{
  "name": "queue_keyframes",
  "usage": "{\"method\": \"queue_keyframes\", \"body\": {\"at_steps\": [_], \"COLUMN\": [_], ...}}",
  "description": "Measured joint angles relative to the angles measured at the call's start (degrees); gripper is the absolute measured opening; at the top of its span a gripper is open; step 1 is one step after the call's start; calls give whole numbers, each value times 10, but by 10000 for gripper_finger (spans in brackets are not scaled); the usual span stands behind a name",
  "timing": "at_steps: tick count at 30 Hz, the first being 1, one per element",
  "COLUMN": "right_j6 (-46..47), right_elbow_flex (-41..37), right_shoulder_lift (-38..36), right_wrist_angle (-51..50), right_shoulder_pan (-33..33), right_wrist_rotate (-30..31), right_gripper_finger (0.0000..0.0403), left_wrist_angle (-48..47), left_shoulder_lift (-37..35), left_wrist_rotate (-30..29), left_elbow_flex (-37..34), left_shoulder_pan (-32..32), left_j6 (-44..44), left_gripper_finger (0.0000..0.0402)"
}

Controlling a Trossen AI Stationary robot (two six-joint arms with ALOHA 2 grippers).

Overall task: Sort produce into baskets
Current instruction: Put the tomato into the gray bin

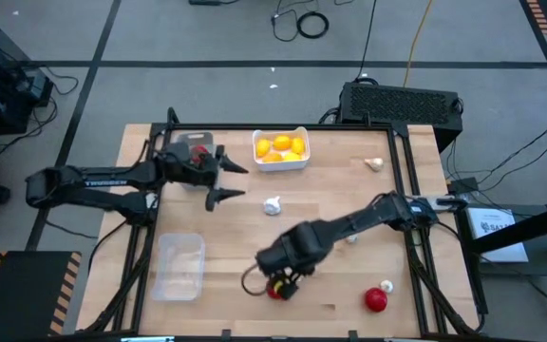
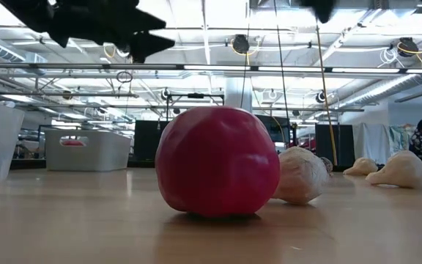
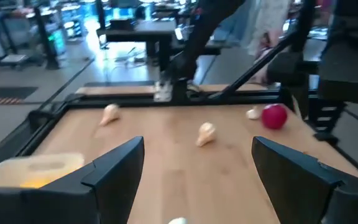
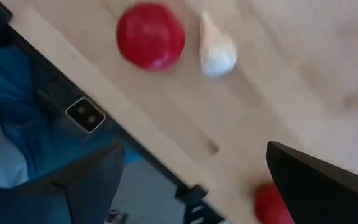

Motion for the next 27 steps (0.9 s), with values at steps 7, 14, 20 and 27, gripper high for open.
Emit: {"method": "queue_keyframes", "body": {"at_steps": [7, 14, 20, 27], "right_j6": [130, 228, 278, 204], "right_elbow_flex": [0, -1, -65, -146], "right_shoulder_lift": [0, 0, 0, 0], "right_wrist_angle": [0, 0, 0, 0], "right_shoulder_pan": [54, 109, 157, 145], "right_wrist_rotate": [-18, -44, -86, -100], "right_gripper_finger": [377, 377, 377, 377], "left_wrist_angle": [-5, -36, -41, -41], "left_shoulder_lift": [2, 2, 2, 2], "left_wrist_rotate": [0, 0, 0, 0], "left_elbow_flex": [1, 2, 2, 2], "left_shoulder_pan": [-41, -66, -66, -66], "left_j6": [2, 35, 36, 36], "left_gripper_finger": [306, 306, 306, 306]}}
